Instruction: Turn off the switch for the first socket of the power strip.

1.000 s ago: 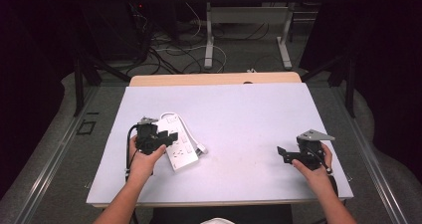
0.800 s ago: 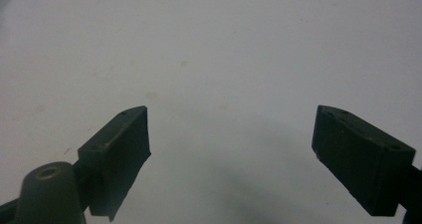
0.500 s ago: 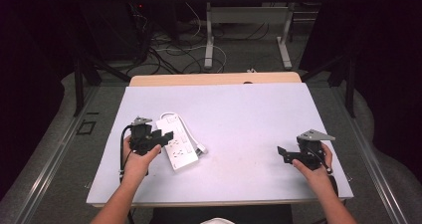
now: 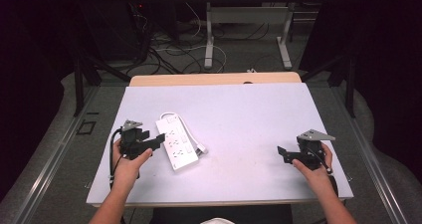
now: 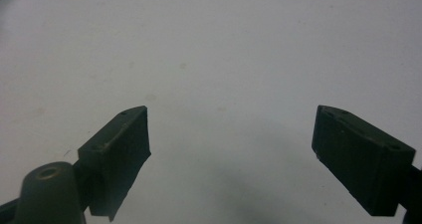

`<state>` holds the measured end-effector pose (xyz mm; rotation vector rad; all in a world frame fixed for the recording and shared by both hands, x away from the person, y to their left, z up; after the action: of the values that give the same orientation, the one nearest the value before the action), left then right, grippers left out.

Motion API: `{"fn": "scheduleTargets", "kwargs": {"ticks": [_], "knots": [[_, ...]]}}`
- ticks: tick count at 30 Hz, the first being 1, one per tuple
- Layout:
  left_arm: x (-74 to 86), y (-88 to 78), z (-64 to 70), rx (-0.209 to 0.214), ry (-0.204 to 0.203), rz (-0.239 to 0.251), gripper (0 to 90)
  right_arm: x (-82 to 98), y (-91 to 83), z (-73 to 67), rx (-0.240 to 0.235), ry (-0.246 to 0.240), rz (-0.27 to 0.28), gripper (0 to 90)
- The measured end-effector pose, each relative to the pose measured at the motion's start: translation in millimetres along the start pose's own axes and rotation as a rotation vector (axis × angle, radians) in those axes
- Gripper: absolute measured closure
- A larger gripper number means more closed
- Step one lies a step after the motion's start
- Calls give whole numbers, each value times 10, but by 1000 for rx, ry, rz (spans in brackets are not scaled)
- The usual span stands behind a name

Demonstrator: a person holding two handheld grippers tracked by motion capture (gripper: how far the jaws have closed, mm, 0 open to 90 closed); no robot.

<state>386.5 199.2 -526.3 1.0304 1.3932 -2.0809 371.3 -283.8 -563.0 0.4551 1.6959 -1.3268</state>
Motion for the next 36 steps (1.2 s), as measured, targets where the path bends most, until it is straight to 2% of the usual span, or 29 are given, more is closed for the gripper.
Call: {"fn": "scheduleTargets", "kwargs": {"ticks": [4,5,6,9,10,13,15,19,22,29,36], "knots": [[33,-40,-43,-2,17,-11,334,-2,-5,0,-1,3,1,145],[44,-36,-54,-8,16,2,332,-2,-5,0,-1,3,1,145],[57,-52,-73,-7,25,-15,329,-2,-5,1,-1,4,1,144],[93,-55,-135,-26,34,5,324,-3,-9,2,-1,4,2,145],[102,-68,-153,-27,36,-12,310,-3,-11,4,0,0,3,145],[140,-71,-211,-45,22,-5,299,-4,-14,5,3,0,2,145],[170,-70,-239,-45,7,-17,287,-4,-9,9,3,-6,4,144],[213,-36,-285,-45,-11,-18,216,-5,-12,8,5,-6,2,145],[236,-20,-313,-55,-12,-22,162,-4,-13,8,5,-7,2,144],[270,-3,-379,-56,-17,-27,103,-6,-12,10,3,3,6,145],[303,23,-437,-54,-32,-20,43,-5,-13,11,4,-8,3,145]]}}
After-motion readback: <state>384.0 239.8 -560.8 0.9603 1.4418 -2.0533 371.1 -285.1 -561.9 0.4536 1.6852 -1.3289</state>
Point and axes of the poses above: each handheld gripper's, and its own axes: y roughly forward along the jaws, x roughly out of its underside, z roughly to its right, the point moved 5 cm from there along y, roughly forward along the jaws, and after that the axes turned 1 degree about -y, right-handed, at the moved point
